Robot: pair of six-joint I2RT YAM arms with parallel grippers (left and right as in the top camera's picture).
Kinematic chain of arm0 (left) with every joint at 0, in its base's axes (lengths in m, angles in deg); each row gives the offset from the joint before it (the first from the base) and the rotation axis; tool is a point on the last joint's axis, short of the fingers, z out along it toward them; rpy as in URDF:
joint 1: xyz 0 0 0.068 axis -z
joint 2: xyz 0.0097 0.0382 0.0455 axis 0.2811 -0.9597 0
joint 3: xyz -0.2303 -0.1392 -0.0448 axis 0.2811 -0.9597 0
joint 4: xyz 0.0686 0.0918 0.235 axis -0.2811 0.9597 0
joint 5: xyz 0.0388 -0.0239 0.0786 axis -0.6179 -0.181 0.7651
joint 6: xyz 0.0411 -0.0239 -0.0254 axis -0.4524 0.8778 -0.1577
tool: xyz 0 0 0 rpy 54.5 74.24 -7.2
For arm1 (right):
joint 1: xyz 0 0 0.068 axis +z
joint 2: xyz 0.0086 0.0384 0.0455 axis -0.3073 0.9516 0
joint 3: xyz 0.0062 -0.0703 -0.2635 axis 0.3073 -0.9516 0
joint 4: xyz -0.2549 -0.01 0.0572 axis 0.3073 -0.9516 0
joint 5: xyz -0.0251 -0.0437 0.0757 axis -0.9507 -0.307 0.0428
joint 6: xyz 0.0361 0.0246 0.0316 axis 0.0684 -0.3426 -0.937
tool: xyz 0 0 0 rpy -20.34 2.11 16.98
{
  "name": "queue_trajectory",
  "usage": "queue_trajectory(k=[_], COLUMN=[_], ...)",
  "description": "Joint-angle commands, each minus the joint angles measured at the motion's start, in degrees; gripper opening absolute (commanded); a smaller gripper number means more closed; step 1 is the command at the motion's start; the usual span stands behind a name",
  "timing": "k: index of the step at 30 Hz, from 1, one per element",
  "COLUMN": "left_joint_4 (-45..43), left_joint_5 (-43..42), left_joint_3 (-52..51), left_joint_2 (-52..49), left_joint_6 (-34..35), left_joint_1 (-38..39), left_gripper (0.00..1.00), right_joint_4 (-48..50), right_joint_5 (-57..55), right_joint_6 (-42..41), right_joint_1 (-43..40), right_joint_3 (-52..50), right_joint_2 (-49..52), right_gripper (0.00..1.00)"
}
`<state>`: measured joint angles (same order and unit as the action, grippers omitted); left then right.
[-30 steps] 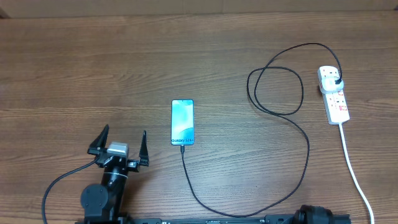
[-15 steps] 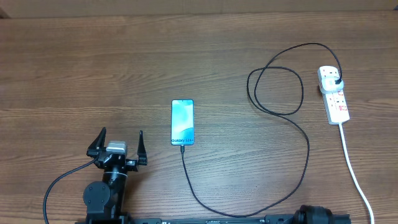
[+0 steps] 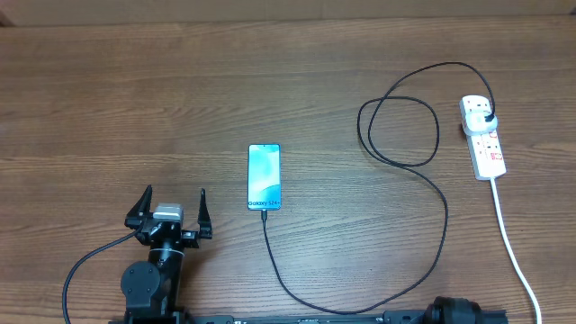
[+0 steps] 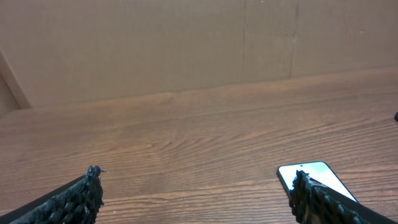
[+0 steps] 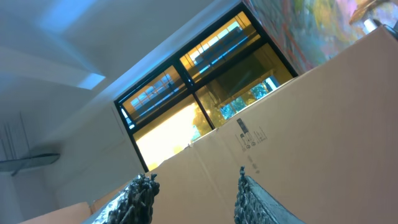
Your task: Plug charger to phone and switch on socket
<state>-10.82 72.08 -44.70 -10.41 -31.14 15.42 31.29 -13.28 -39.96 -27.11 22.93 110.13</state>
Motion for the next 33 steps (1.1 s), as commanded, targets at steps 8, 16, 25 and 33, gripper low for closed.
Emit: queue_trajectory(k=[8, 16, 25, 33], left_joint_4=[0.24, 0.37, 0.37, 0.37], left_joint_5=[1.73, 2.67, 2.69, 2.69], left_joint_3=[-0.2, -0.2, -0.2, -0.2], left_joint_2=[0.17, 0.17, 0.17, 0.17], left_joint_6=[4.04, 5.29, 5.27, 5.27], left_joint_1=[-0.57, -0.57, -0.57, -0.57], left_gripper=[1.0, 1.0, 1.0, 1.0], right_joint_4=[-0.07, -0.28, -0.81, -1.05], right_joint_5=[-0.55, 2.25, 2.78, 3.85], right_joint_6=[0.04, -3.23, -3.19, -3.19], right_joint_1=[0.52, 0.55, 0.79, 6.29], right_joint_3=[0.59, 0.59, 0.55, 0.5], right_joint_2=[-2.12, -3.26, -9.86, -16.94], right_gripper=[0.45, 0.45, 0.48, 0.49])
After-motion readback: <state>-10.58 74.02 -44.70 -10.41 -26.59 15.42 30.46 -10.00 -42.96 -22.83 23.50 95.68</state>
